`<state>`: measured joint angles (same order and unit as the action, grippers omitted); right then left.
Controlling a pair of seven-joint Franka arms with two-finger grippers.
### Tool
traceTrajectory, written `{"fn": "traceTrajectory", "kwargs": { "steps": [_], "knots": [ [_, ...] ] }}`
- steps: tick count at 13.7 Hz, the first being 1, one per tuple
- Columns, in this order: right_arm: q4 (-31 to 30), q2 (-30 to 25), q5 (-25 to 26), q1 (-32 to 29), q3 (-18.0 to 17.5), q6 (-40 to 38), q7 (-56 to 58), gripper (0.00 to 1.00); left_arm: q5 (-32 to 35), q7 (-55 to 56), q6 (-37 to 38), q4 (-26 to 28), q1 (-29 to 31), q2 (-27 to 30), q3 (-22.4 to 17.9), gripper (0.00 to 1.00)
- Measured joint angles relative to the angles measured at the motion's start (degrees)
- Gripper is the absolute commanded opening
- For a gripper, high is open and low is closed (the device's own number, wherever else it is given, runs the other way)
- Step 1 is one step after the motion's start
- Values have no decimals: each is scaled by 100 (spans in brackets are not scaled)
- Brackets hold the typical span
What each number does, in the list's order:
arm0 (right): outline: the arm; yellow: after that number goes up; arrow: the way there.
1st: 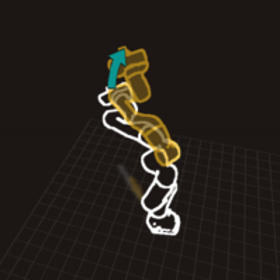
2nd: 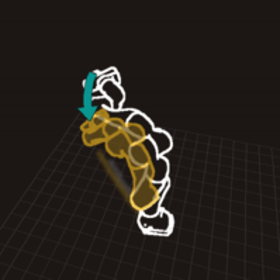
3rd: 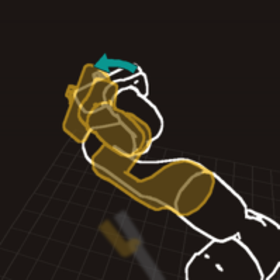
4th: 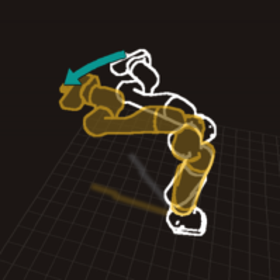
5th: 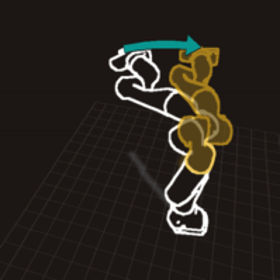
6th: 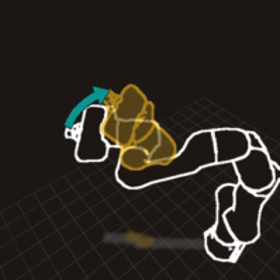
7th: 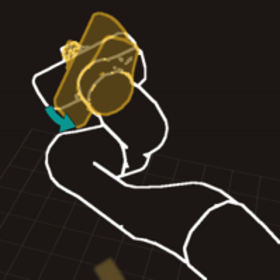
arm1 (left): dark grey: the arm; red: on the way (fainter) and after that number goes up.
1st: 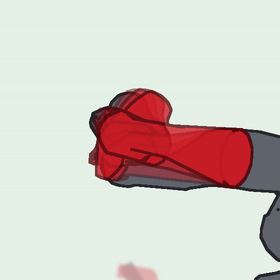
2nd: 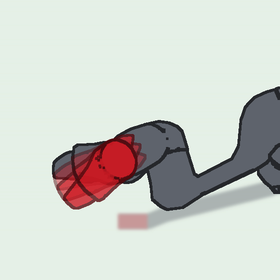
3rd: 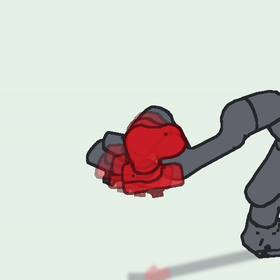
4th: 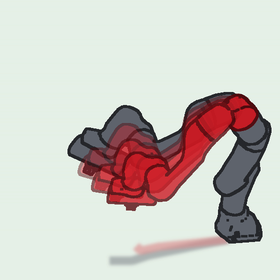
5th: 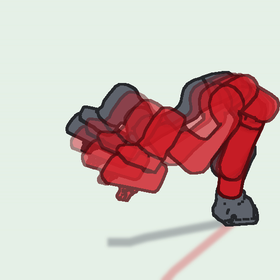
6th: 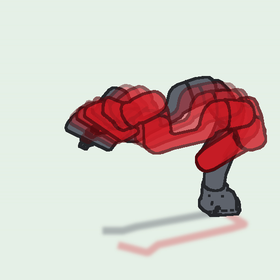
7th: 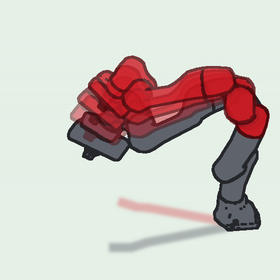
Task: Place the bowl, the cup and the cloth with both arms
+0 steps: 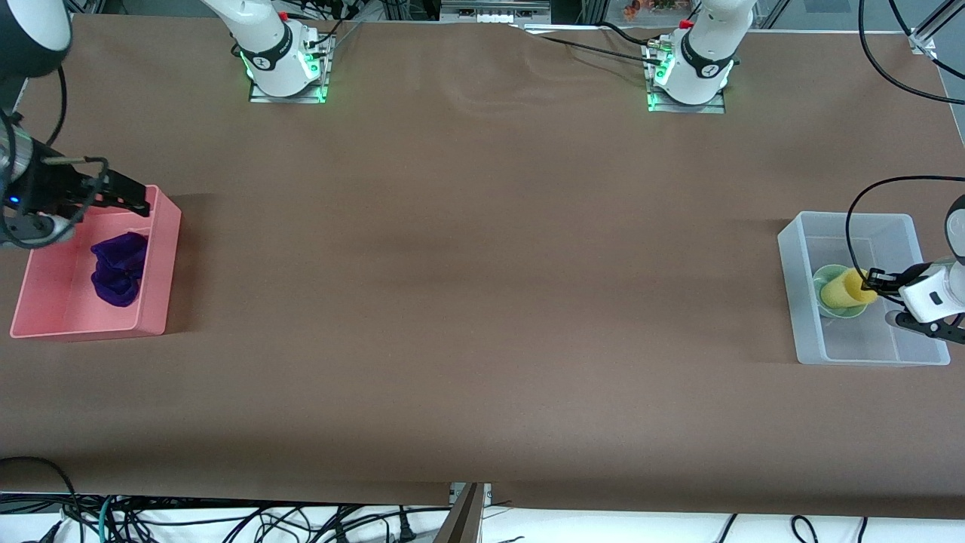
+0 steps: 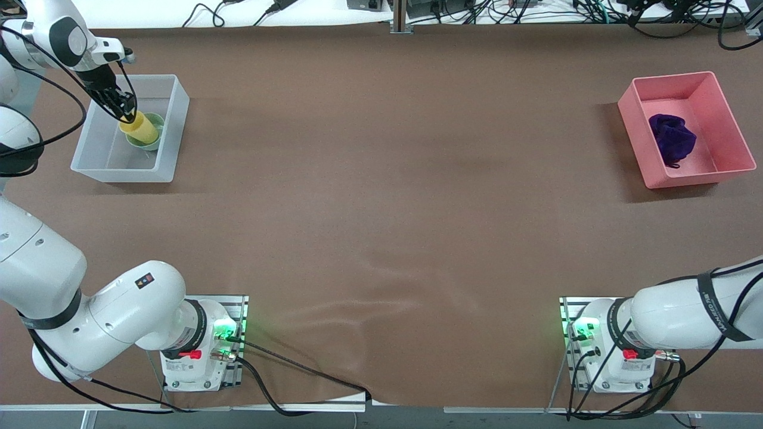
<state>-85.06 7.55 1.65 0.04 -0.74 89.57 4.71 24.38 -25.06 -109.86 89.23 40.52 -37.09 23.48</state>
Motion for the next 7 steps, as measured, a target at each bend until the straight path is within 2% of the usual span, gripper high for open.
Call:
{"fn": "traceTrajectory", "kwargs": {
  "steps": [2, 4, 7],
  "knots": [
    [2, -132, 4, -12, 120, 2, 0, 100, 0, -1, 356, -111, 7, 139, 140, 100],
    [-1, -196, 51, -33, 178, 25, 0, 100, -132, 5, 895, -227, 8, 457, 469, 100],
    [-39, -197, 75, -35, 167, -26, -269, 100, -776, 24, 1858, -530, -26, 1038, 1043, 100]
  ]
}}
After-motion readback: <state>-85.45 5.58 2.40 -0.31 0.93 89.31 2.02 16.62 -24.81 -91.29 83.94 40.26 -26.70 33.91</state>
